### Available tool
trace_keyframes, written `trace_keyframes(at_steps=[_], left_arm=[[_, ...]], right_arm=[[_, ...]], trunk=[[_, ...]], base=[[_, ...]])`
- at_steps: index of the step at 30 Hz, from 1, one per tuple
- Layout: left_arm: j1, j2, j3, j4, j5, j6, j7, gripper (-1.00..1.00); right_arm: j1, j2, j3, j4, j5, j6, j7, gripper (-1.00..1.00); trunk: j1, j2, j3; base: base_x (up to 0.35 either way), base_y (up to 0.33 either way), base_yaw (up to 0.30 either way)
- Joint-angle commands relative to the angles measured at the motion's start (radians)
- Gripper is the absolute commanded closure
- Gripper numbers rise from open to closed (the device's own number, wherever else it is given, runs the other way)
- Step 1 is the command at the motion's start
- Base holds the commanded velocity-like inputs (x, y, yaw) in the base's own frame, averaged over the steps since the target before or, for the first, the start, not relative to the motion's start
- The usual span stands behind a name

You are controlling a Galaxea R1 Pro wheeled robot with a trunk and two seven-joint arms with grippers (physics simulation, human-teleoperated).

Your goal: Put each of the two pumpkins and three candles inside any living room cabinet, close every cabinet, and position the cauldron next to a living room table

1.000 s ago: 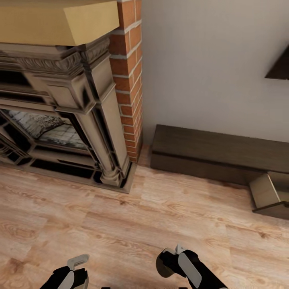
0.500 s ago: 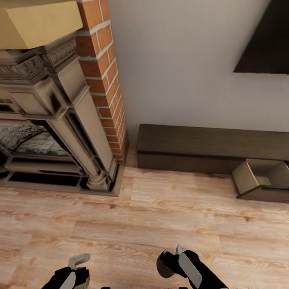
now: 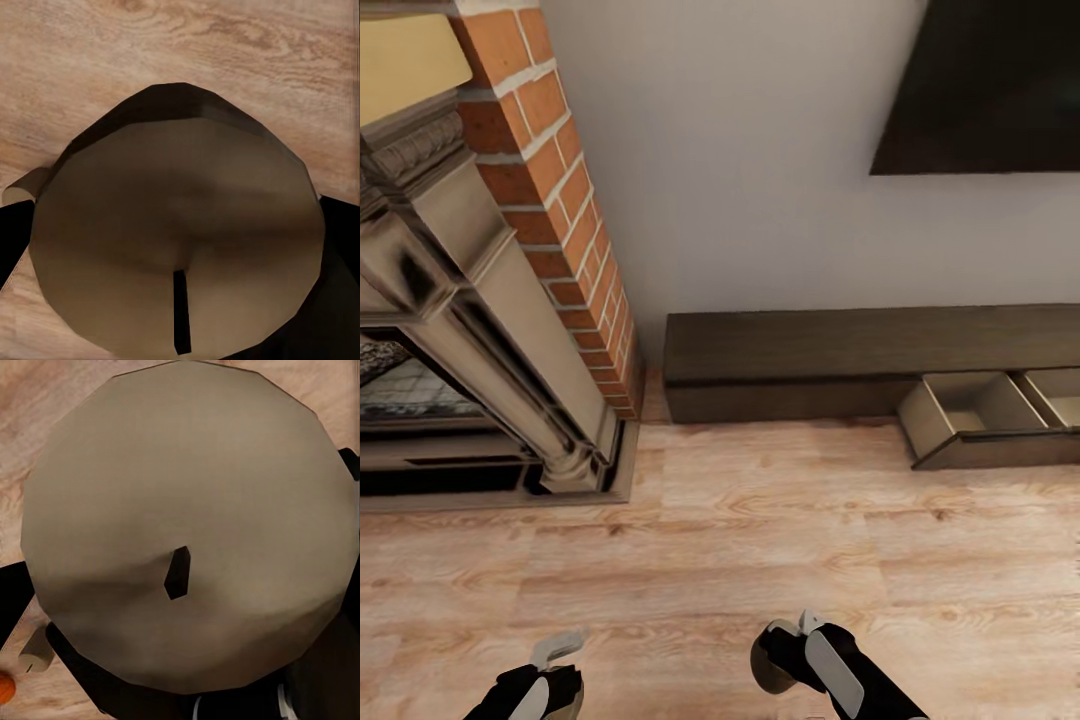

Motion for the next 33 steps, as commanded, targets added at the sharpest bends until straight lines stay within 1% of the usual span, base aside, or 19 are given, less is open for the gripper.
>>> trace_keyframes(at_steps=[1, 14, 20, 33], left_arm=[[0.000, 0.002, -0.006, -0.002, 0.010, 0.002, 0.010, 1.00], [0.000, 0.002, -0.006, -0.002, 0.010, 0.002, 0.010, 1.00], [0.000, 0.002, -0.006, -0.002, 0.010, 0.002, 0.010, 1.00], [0.000, 0.002, -0.006, 0.009, 0.009, 0.002, 0.010, 1.00]], right_arm=[[-0.001, -0.001, 0.005, -0.001, -0.010, 0.001, -0.009, 1.00], [-0.001, 0.001, 0.005, 0.001, -0.010, 0.000, -0.009, 1.00], [-0.001, 0.001, 0.005, 0.001, -0.012, -0.031, -0.009, 1.00], [-0.001, 0.002, 0.005, 0.004, -0.014, -0.037, -0.009, 1.00]], trunk=[[0.000, -0.001, 0.000], [0.000, -0.001, 0.012], [0.000, -0.001, 0.018], [0.000, -0.001, 0.033]], base=[[0.000, 0.000, -0.267], [0.000, 0.000, -0.261], [0.000, 0.000, -0.251], [0.000, 0.000, -0.232]])
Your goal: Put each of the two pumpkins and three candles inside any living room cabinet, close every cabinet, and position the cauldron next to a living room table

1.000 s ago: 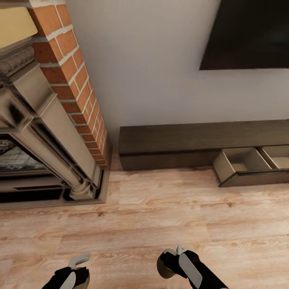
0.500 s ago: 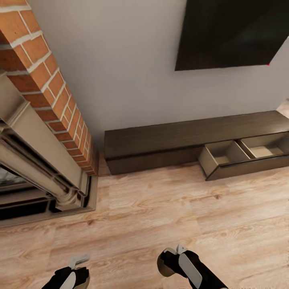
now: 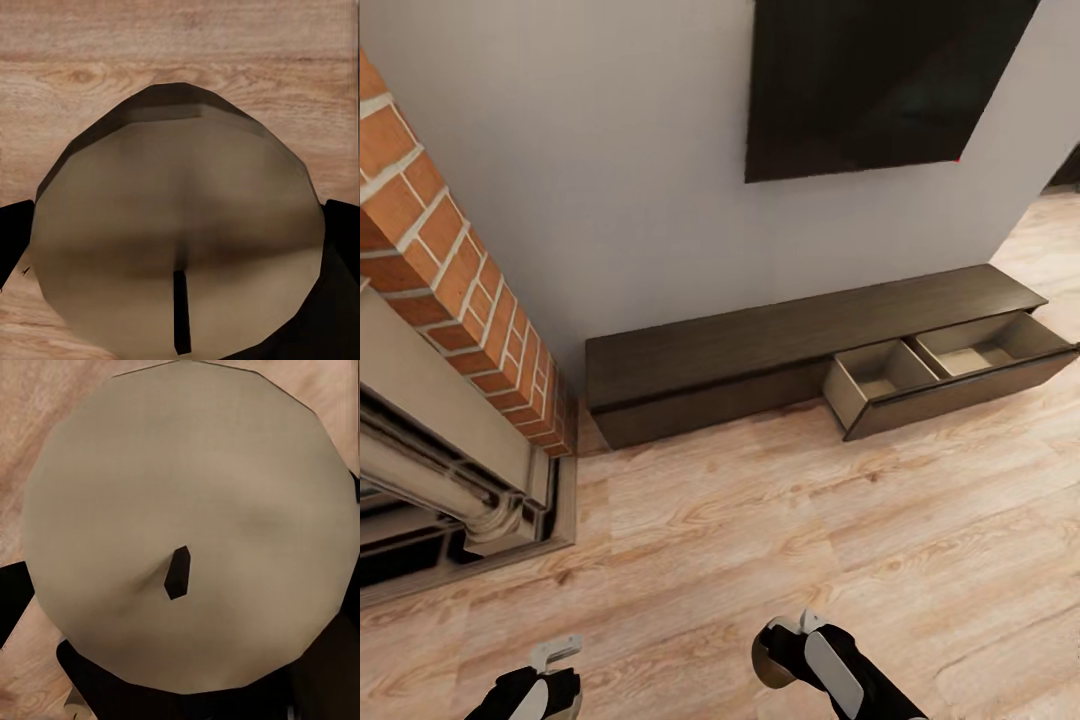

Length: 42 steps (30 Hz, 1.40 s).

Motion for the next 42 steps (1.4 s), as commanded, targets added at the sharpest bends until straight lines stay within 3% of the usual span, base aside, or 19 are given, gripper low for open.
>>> trace_keyframes(at_steps=[1, 10, 42], left_arm=[[0.000, 0.002, -0.007, -0.002, 0.010, 0.002, 0.010, 1.00], [0.000, 0.002, -0.027, -0.001, 0.011, 0.001, 0.010, 1.00], [0.000, 0.002, -0.028, -0.001, 0.010, 0.000, 0.010, 1.00]], right_arm=[[-0.001, -0.001, 0.005, -0.002, -0.009, 0.001, -0.008, 1.00], [-0.001, -0.002, 0.005, -0.002, -0.009, 0.001, -0.008, 1.00], [-0.001, -0.003, 0.005, -0.002, -0.009, -0.002, -0.009, 1.00]], trunk=[[0.000, -0.001, 0.000], [0.000, -0.001, 0.012], [0.000, -0.001, 0.058]], base=[[0.000, 0.000, -0.221], [0.000, 0.000, -0.213], [0.000, 0.000, -0.151]])
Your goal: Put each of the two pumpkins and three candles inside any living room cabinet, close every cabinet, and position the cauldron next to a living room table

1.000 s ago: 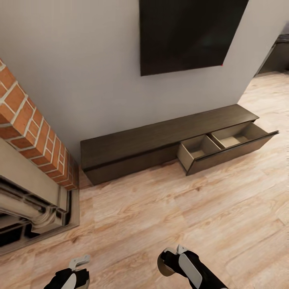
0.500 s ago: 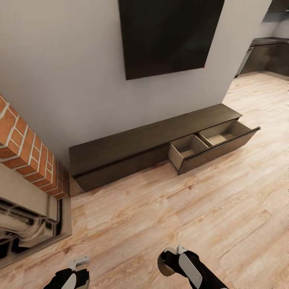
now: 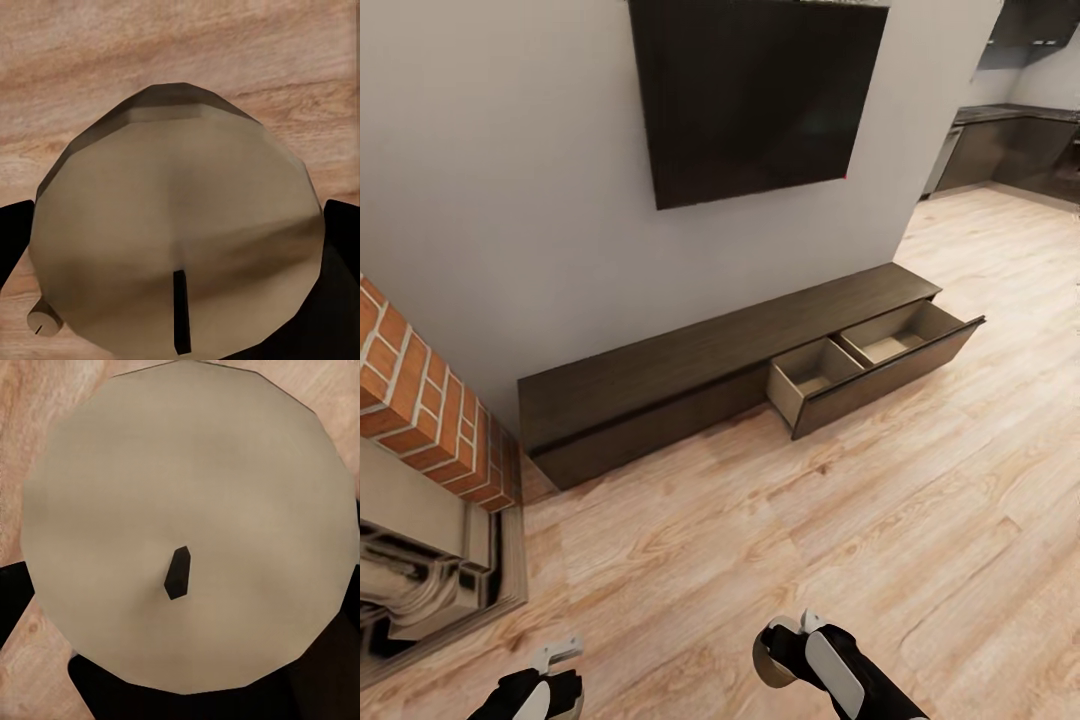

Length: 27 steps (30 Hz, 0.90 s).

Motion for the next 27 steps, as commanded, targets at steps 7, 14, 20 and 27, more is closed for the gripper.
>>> trace_keyframes(at_steps=[7, 14, 20, 27], left_arm=[[0.000, 0.002, -0.007, -0.002, 0.010, 0.002, 0.010, 1.00], [0.000, 0.002, -0.007, -0.002, 0.010, 0.002, 0.010, 1.00], [0.000, 0.002, -0.007, -0.002, 0.010, 0.002, 0.010, 1.00], [0.000, 0.002, -0.007, -0.002, 0.010, 0.002, 0.010, 1.00]], right_arm=[[-0.001, -0.001, 0.004, -0.002, -0.010, 0.001, -0.008, 1.00], [-0.001, -0.001, 0.003, -0.002, -0.010, 0.000, -0.009, 1.00], [-0.001, 0.000, 0.003, -0.002, -0.011, 0.000, -0.009, 1.00], [-0.001, 0.000, 0.003, -0.001, -0.011, 0.000, -0.008, 1.00]], trunk=[[0.000, -0.001, 0.010], [0.000, -0.001, 0.021], [0.000, -0.001, 0.031], [0.000, -0.001, 0.041]], base=[[0.000, 0.000, -0.077], [0.000, 0.000, -0.073], [0.000, 0.000, -0.087], [0.000, 0.000, -0.181]])
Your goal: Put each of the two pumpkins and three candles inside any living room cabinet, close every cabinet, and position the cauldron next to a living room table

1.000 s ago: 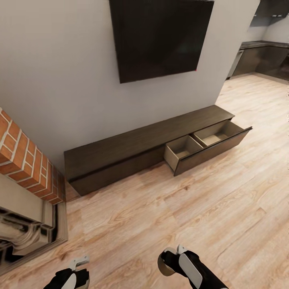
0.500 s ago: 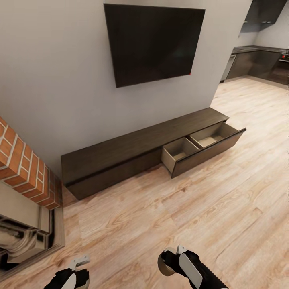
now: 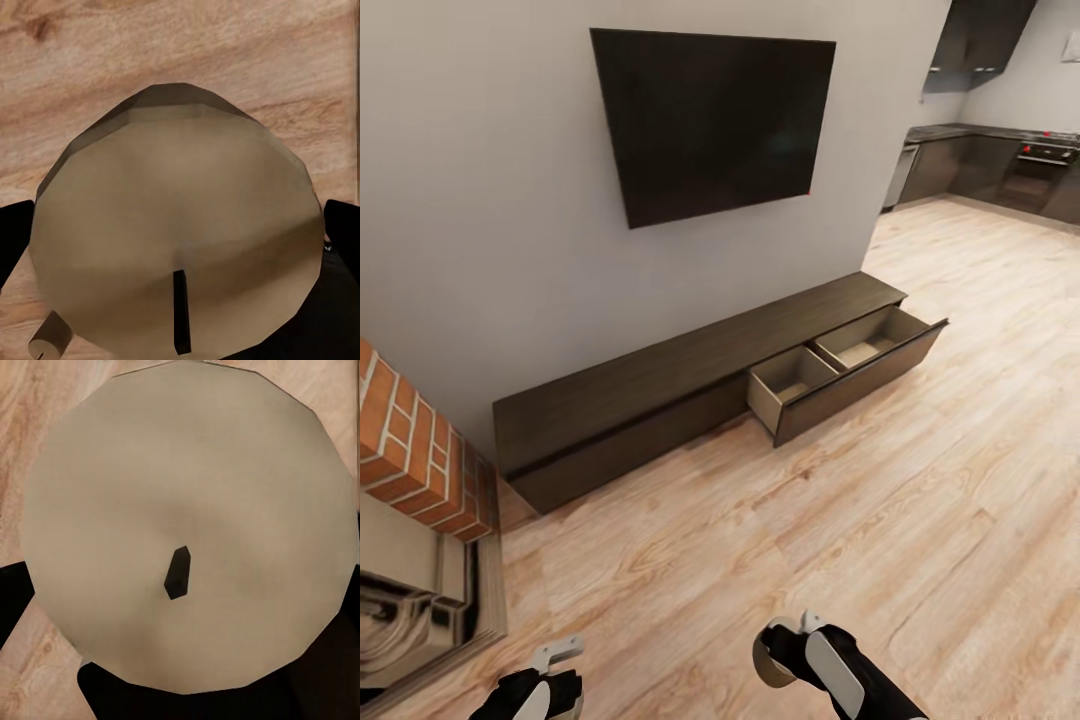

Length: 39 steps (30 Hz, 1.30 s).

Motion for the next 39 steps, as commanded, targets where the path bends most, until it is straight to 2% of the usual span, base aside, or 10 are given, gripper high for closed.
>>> trace_keyframes(at_steps=[1, 39], left_arm=[[0.000, 0.002, -0.006, -0.002, 0.010, 0.002, 0.010, 1.00], [0.000, 0.003, -0.006, -0.002, 0.010, 0.002, 0.010, 1.00]], right_arm=[[-0.001, -0.001, 0.004, -0.002, -0.009, 0.001, -0.008, 1.00], [-0.001, 0.000, 0.002, -0.001, -0.011, 0.000, -0.008, 1.00]], trunk=[[0.000, -0.001, 0.000], [0.000, -0.001, 0.048]], base=[[0.000, 0.000, -0.211], [0.000, 0.000, -0.213]])
